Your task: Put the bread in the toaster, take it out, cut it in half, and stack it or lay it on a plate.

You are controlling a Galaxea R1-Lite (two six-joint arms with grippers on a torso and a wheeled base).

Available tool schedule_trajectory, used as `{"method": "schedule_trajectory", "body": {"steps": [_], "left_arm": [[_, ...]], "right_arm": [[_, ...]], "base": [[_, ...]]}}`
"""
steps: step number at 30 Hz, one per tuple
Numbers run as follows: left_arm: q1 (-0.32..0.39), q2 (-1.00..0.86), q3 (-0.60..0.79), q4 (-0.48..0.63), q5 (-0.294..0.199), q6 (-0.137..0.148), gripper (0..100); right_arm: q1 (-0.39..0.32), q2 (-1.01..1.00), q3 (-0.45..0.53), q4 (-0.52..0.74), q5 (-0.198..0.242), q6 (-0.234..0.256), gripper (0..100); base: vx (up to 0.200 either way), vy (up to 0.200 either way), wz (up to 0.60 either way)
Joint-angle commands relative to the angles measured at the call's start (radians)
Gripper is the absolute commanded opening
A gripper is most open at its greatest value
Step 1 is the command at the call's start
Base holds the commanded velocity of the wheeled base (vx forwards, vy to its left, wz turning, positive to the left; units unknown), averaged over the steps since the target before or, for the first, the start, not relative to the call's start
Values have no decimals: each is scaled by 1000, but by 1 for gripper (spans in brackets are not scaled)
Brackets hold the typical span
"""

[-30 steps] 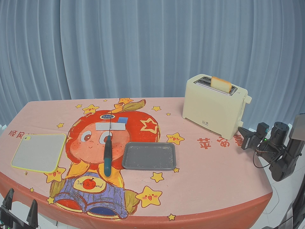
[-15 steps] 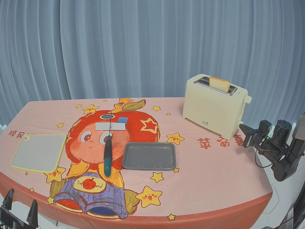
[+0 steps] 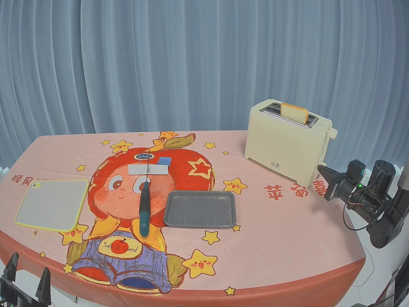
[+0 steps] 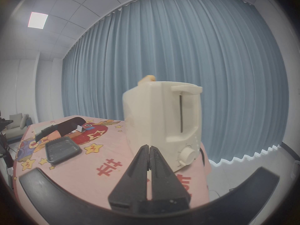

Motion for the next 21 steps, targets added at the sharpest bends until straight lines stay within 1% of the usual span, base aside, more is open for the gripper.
{"method": "schedule_trajectory", "body": {"steps": [1, 3, 6, 8, 10, 21], "left_arm": [[-1, -1, 18, -1, 1, 0, 100], [1, -1, 18, -1, 1, 0, 100], [-1, -1, 18, -1, 1, 0, 100], [-1, -1, 18, -1, 1, 0, 100], [-1, -1, 18, -1, 1, 0, 100], [1, -1, 18, -1, 1, 0, 100]], "right_arm": [[27, -38, 23, -10, -3, 0, 0], [43, -55, 38, -12, -5, -3, 0], [48, -95, 58, -10, -2, -5, 0], [50, -110, 58, -10, -2, -5, 0], [71, -138, 61, -9, -2, -3, 0], [122, -216, 67, -9, 6, 6, 0]], "base": [[0, 0, 0], [0, 0, 0], [0, 0, 0], [0, 0, 0], [0, 0, 0], [0, 0, 0]]}}
